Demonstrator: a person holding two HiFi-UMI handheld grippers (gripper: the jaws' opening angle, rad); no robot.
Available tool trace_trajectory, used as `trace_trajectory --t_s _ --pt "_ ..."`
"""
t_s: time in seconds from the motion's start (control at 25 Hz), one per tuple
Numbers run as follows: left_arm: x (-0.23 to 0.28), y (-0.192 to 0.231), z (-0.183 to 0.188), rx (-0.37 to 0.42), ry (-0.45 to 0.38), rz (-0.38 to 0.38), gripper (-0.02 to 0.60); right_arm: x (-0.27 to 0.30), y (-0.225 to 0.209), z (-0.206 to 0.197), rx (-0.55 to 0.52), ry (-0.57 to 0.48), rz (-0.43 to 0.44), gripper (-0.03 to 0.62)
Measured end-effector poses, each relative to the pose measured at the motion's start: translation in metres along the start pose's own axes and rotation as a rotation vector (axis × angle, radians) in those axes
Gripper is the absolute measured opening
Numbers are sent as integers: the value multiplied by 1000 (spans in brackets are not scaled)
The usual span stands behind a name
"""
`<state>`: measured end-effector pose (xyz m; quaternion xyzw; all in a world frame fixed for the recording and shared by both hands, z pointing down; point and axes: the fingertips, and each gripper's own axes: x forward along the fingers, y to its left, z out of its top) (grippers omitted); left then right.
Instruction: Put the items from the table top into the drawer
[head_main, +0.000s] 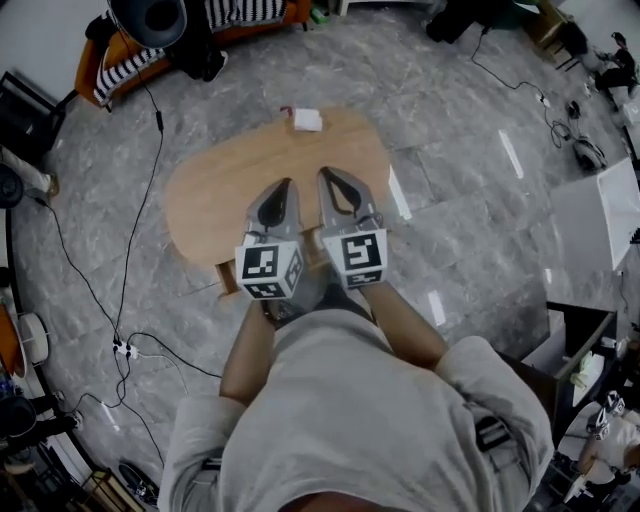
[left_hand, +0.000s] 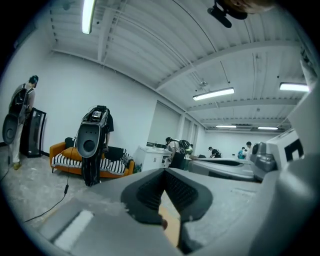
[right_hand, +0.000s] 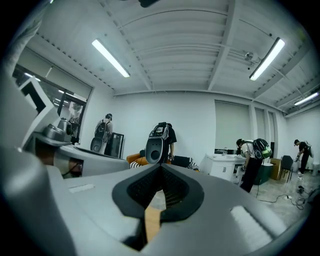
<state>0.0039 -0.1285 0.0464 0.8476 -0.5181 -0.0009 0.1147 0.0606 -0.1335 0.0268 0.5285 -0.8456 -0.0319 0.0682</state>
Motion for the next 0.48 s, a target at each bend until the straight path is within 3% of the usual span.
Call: trace_trajectory --t_s 0.2,0.48 --pt "2 -13 -5 24 -24 -38 20 -5 0 -5 -2 -45 4 6" --pt "-47 -66 132 50 -51 -51 20 -53 -4 138 -17 -45 11 6"
